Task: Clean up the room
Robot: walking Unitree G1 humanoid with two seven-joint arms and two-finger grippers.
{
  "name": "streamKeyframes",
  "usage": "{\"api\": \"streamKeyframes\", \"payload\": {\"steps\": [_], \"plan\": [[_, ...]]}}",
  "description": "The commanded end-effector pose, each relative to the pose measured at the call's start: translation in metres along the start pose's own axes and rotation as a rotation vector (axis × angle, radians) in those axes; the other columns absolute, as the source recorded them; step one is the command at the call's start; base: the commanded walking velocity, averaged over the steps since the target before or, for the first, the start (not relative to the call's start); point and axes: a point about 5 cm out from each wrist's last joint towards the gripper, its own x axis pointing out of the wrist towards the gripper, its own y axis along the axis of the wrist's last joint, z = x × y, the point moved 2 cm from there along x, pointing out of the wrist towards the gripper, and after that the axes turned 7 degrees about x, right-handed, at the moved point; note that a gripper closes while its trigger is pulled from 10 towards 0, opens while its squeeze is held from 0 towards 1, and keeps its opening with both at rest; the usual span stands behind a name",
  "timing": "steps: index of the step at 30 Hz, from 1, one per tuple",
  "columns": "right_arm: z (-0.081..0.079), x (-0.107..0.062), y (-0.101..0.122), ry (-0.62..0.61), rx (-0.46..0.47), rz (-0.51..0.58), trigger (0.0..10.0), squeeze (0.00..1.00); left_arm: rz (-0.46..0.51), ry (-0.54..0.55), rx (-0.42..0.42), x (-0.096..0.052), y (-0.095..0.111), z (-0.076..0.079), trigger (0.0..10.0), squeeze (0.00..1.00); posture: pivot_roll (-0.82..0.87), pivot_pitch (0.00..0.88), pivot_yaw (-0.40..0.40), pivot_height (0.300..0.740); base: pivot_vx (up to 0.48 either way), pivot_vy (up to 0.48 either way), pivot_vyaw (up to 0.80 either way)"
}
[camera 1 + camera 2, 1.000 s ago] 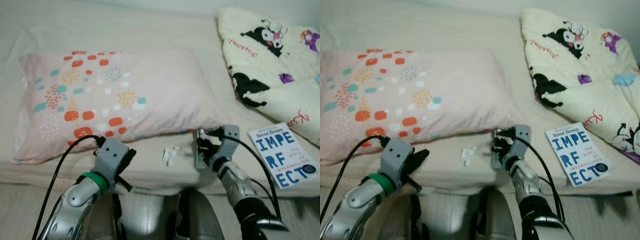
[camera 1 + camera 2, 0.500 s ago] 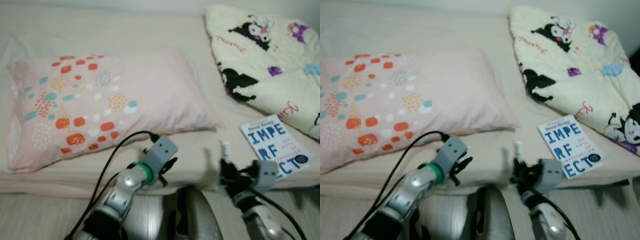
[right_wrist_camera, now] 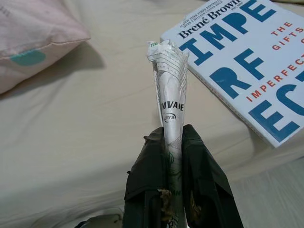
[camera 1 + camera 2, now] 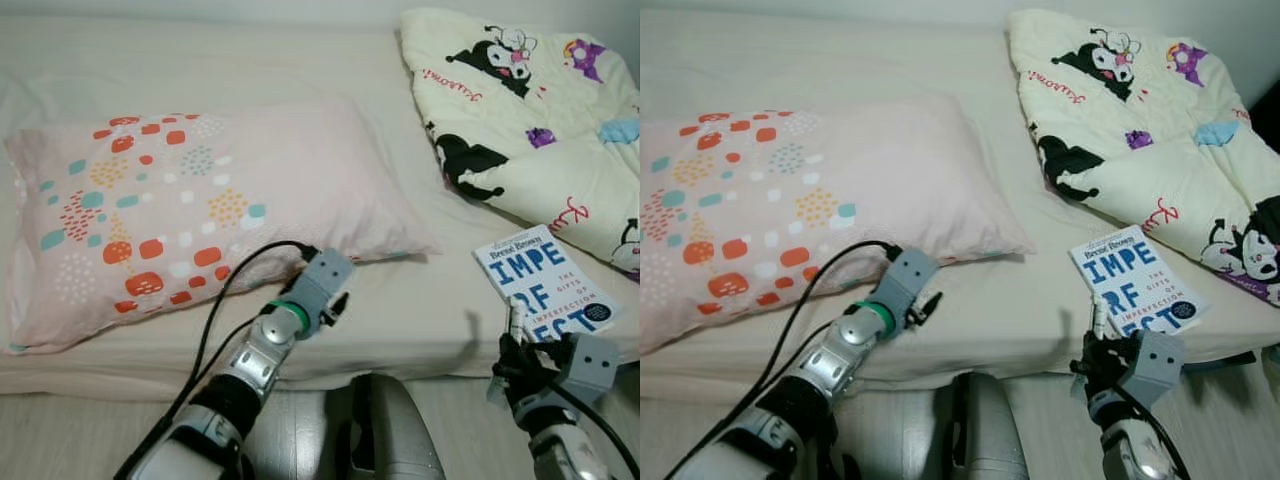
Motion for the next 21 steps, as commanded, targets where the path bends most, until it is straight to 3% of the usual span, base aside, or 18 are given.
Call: {"api": "streamKeyframes", "payload": {"steps": [1, 3, 6, 13, 14, 15, 21], "plan": [[0.007, -0.006, -0.003, -0.028, 0.013, -0.014, 10.0, 0.00, -0.036, -0.025, 0.000, -0.001, -0.011, 0.009, 10.0, 0.00, -0.20, 0.258, 0.010, 0.601, 0.000, 0.000, 0.00], [0.002, -0.008, -0.003, -0.021, 0.019, -0.013, 10.0, 0.00, -0.128, -0.089, -0.022, -0.004, -0.033, 0.021, 10.0, 0.00, -0.22, 0.285, 0.009, 0.601, 0.000, 0.000, 0.00], [-0.001, -0.009, -0.002, -0.015, 0.022, -0.014, 10.0, 0.00, -0.181, -0.159, -0.089, -0.007, -0.044, 0.032, 10.0, 0.00, -0.22, 0.288, 0.010, 0.601, 0.000, 0.000, 0.00], [-0.001, -0.009, -0.003, -0.016, 0.019, -0.028, 10.0, 0.00, -0.199, -0.181, -0.200, -0.007, -0.046, 0.039, 10.0, 0.00, -0.21, 0.291, 0.006, 0.601, 0.000, 0.000, 0.00], [-0.002, -0.007, -0.002, -0.013, 0.021, -0.028, 10.0, 0.00, -0.197, -0.162, -0.188, -0.006, -0.045, 0.039, 5.6, 0.00, -0.21, 0.292, 0.002, 0.601, 0.000, 0.000, 0.00], [-0.004, -0.006, -0.002, -0.008, 0.022, -0.029, 10.0, 0.00, -0.187, -0.138, -0.166, -0.006, -0.044, 0.038, 0.0, 0.00, -0.21, 0.292, 0.002, 0.601, 0.000, 0.000, 0.00], [-0.007, -0.004, -0.002, 0.003, 0.021, -0.033, 10.0, 0.00, -0.157, -0.094, -0.169, -0.003, -0.039, 0.036, 0.0, 0.00, -0.21, 0.289, -0.007, 0.601, 0.000, 0.000, 0.00]]}}
